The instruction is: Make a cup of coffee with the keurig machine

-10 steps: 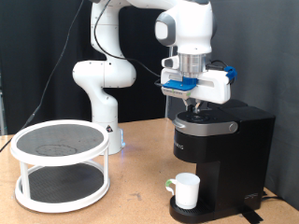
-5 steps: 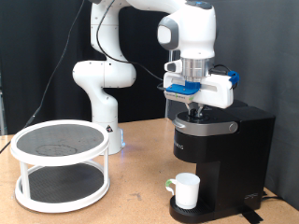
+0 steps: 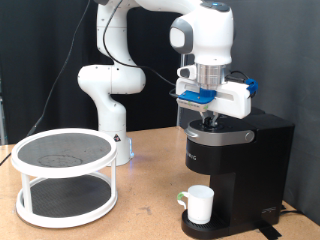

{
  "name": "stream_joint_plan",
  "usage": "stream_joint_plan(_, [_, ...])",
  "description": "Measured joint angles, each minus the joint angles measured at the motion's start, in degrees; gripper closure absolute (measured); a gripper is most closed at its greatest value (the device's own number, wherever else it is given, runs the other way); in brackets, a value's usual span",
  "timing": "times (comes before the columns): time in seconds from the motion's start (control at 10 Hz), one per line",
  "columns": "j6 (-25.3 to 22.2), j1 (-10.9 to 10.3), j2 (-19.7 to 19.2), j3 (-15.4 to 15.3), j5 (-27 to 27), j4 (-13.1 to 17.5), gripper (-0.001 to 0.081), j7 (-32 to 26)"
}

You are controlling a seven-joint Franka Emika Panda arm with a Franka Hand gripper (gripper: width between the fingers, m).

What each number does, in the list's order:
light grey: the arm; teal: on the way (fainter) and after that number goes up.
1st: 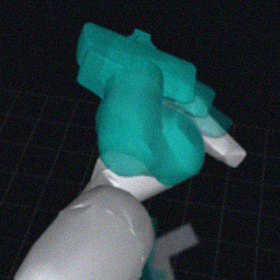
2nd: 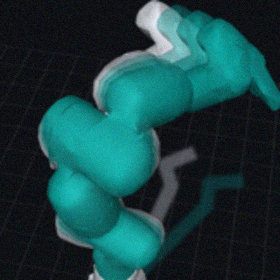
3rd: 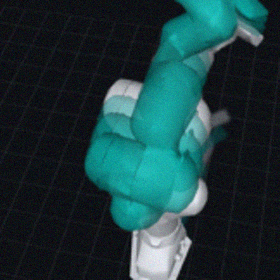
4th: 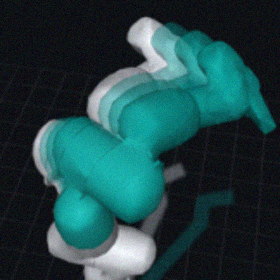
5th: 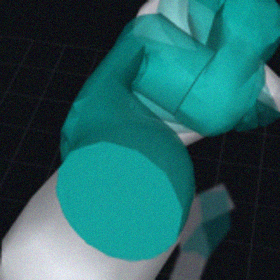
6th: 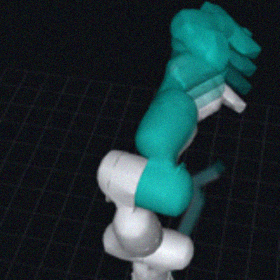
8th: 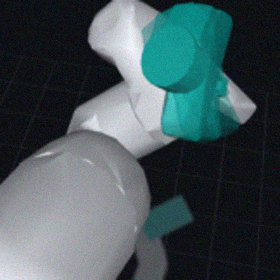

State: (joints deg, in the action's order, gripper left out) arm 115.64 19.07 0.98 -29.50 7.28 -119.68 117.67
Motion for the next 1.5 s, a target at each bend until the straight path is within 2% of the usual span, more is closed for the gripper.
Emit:
stream_joint_plan(0.4, [-7.7, 0.0, -2.6, 0.3, 1.9, 3.7, 0.0806, 0.0])
stream_joint_plan(0.6, [-8.9, 0.0, -3.2, 0.4, 2.1, 4.5, 0.0806, 0.0])
stream_joint_plan(1.2, [-9.3, 0.3, -3.6, 0.5, 3.0, 4.9, 0.0806, -0.1])
stream_joint_plan(1.5, [-5.3, 1.1, -1.8, 0.9, 7.1, 2.5, 0.0806, -4.4])
